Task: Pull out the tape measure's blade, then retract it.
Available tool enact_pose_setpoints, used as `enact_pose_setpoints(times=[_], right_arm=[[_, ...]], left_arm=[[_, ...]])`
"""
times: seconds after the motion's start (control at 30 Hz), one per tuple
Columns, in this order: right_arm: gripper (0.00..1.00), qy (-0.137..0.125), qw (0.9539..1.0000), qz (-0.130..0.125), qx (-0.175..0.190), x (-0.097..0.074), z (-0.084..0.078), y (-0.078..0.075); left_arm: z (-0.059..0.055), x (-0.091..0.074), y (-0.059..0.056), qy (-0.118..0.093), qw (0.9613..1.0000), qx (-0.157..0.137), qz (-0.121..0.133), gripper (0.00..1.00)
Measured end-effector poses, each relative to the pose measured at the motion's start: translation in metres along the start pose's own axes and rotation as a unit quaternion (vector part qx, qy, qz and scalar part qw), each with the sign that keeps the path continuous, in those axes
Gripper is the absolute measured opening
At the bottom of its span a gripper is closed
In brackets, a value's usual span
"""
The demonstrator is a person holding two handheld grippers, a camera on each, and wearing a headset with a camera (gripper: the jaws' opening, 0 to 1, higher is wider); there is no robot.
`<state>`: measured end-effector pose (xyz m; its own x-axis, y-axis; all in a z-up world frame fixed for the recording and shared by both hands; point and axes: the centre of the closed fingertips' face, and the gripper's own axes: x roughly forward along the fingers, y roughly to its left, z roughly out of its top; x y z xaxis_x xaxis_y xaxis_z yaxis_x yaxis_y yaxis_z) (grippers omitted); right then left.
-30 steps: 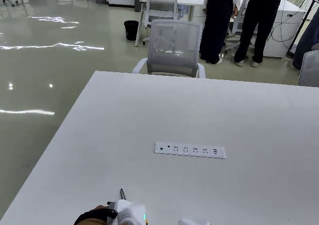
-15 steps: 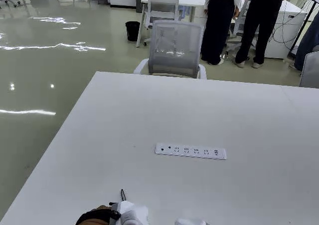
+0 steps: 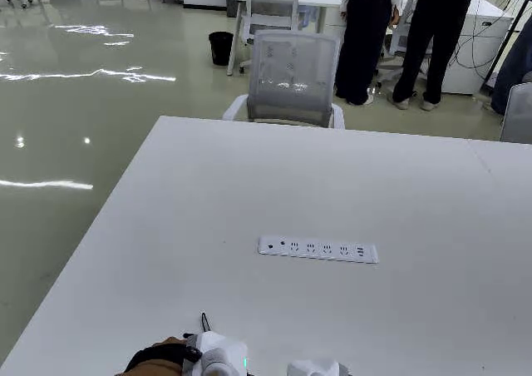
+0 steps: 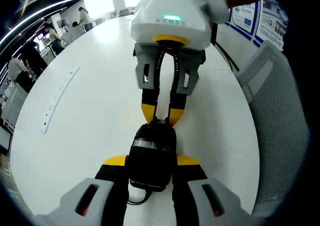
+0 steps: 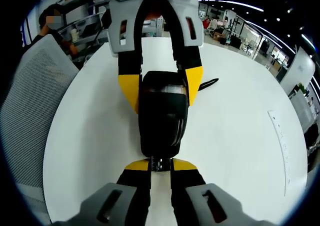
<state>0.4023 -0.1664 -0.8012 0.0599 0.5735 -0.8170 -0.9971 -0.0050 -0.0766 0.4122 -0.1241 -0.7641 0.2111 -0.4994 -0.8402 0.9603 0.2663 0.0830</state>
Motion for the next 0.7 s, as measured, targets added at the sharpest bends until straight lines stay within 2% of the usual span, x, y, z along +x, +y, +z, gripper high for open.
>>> enact_pose_setpoints(times=[0.3,0.7], right_arm=[[0.12,0.014,0.9998,-0.002,-0.015,0.0001,-0.0021,-0.0012],[0.11,0.025,0.9996,-0.002,-0.01,-0.0016,-0.0056,-0.004]], left_arm=[[-0.0006,0.0004,-0.0004,0.008,1.0,-0.006,0.0,0.28],[-0.0006,0.0017,0.0001,0.013,0.9999,-0.008,-0.001,0.28]])
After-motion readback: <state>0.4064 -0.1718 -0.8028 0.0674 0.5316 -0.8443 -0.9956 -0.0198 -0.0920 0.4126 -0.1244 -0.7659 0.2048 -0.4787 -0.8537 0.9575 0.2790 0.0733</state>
